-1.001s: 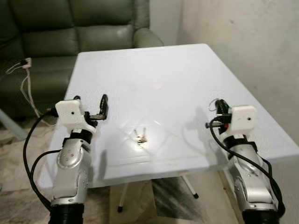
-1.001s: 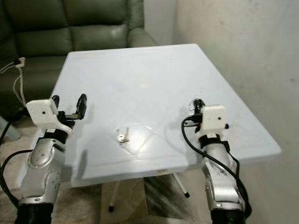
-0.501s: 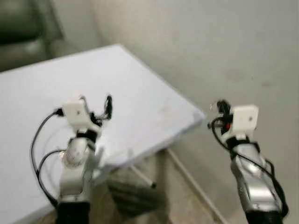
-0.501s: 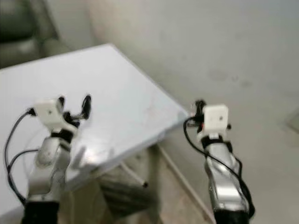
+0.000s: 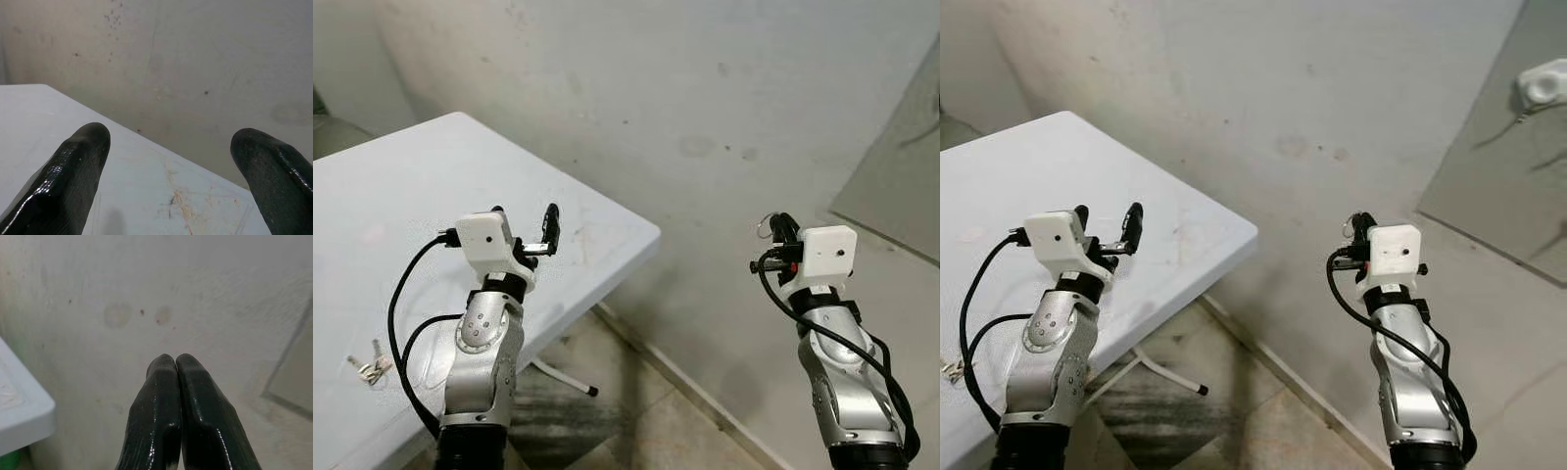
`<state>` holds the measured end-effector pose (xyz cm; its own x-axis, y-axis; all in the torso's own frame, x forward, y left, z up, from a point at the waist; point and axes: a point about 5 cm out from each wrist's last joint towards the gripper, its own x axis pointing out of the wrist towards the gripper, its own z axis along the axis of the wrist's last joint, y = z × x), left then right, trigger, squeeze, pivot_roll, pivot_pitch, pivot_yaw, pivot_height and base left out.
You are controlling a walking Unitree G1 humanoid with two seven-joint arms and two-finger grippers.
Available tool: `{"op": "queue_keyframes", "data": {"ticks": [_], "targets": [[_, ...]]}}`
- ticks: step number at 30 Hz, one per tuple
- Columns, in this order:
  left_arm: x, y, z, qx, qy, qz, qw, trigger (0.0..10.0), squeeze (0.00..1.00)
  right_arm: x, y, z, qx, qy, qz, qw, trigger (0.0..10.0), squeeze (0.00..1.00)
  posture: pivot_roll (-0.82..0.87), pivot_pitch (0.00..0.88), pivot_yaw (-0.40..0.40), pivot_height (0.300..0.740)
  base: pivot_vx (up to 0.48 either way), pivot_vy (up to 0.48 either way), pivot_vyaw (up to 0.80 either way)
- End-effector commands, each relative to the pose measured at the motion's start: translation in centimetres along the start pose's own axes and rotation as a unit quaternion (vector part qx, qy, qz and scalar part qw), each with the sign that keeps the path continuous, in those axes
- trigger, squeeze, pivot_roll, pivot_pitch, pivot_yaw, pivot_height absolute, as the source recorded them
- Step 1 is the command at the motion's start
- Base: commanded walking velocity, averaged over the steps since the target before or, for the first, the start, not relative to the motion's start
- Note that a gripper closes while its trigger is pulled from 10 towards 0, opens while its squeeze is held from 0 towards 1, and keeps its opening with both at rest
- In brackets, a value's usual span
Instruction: Hang keys on a hook
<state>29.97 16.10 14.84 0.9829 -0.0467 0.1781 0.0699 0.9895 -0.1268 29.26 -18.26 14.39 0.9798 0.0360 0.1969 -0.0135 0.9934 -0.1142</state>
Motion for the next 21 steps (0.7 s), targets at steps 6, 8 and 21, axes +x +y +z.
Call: {"op": "queue_keyframes", "data": {"ticks": [6, 8, 21], "targets": [[-0.63, -0.74, 0.11, 0.001, 0.001, -0.012, 1.000, 10.0, 0.00, -0.23, -0.15, 0.62, 0.001, -0.010, -0.007, 1.000, 10.0, 0.00, 0.01, 0.000, -0.017, 0.740, 0.000, 0.000, -0.79], [-0.67, -0.83, 0.17, 0.002, 0.000, -0.013, 1.000, 10.0, 0.00, -0.30, -0.13, 0.62, 0.001, -0.010, -0.007, 1.000, 10.0, 0.00, 0.01, 0.000, -0.017, 0.740, 0.000, 0.000, -0.79], [-1.05, -1.04, 0.14, -0.018, 0.002, -0.007, 1.000, 10.0, 0.00, -0.73, -0.10, 0.43, -0.002, -0.003, -0.005, 1.000, 10.0, 0.00, 0.02, 0.000, -0.019, 0.740, 0.000, -0.137, -0.79]]}}
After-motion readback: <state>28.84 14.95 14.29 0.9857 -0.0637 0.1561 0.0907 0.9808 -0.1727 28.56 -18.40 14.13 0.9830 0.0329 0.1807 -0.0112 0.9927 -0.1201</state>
